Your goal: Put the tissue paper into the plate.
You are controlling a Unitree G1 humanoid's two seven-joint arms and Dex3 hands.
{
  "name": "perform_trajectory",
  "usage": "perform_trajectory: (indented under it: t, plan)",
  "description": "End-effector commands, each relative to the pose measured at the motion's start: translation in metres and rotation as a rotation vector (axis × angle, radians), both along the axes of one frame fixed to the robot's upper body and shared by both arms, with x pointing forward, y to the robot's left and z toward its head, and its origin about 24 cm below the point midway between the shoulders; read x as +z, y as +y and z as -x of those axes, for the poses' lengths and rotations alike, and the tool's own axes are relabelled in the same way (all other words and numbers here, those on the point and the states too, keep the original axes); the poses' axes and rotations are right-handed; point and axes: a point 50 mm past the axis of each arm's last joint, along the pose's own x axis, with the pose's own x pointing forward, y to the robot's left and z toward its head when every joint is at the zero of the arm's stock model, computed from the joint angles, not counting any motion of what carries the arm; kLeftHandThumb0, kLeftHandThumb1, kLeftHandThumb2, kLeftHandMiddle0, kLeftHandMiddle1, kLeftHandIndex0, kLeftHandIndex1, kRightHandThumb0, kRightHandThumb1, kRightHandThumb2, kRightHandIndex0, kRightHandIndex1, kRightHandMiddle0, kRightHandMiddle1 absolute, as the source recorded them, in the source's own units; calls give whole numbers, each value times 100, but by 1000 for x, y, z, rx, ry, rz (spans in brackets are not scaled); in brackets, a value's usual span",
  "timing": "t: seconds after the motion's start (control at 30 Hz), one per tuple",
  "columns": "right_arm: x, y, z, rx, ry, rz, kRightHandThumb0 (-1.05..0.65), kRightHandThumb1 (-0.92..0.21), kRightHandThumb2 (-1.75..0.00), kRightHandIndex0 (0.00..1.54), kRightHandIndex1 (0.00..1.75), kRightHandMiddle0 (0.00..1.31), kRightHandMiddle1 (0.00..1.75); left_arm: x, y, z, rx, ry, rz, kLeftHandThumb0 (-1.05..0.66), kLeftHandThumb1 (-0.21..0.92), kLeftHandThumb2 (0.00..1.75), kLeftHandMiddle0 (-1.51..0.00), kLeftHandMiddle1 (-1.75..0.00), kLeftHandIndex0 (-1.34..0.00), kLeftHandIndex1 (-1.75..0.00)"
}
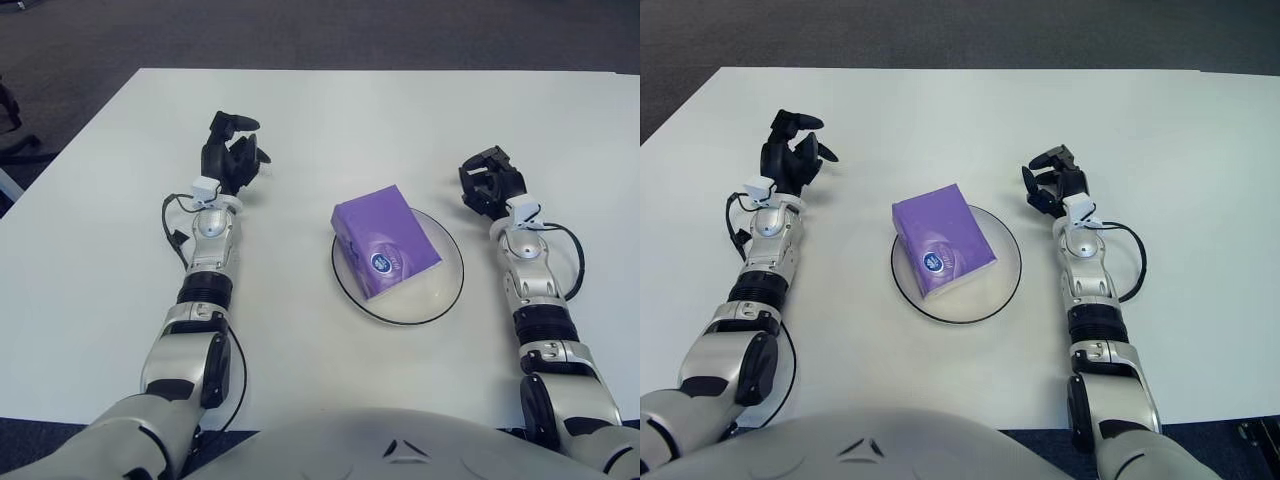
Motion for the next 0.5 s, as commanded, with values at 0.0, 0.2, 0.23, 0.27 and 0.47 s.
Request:
perform_trajectory:
  t: [0.0, 0.2, 0.23, 0.27, 0.47]
  plan:
    - [-52, 10, 29, -29, 175, -75, -37, -81, -62, 66, 175, 32, 170, -55, -23, 25, -27, 200, 76, -36, 84, 61, -84, -175, -26, -174]
    - [-52, 10, 30, -31, 173, -77, -37, -81, -62, 67, 175, 32, 169, -64, -32, 33, -33, 275, 98, -36, 83, 63, -86, -175, -26, -175]
    - [-52, 10, 30, -31, 173, -77, -37, -81, -62, 67, 175, 32, 169, -65, -32, 34, -30, 286, 100, -36, 83, 63, -86, -175, -26, -175]
    - [-52, 10, 30, -31, 173, -78, -37, -81, -62, 67, 175, 32, 169, -65, -33, 34, -28, 293, 101, -36, 83, 64, -87, -175, -26, -175]
    - [-52, 9, 31, -34, 173, -79, -37, -81, -61, 67, 175, 32, 169, -66, -34, 37, -21, 345, 100, -36, 82, 65, -88, -175, -27, -175]
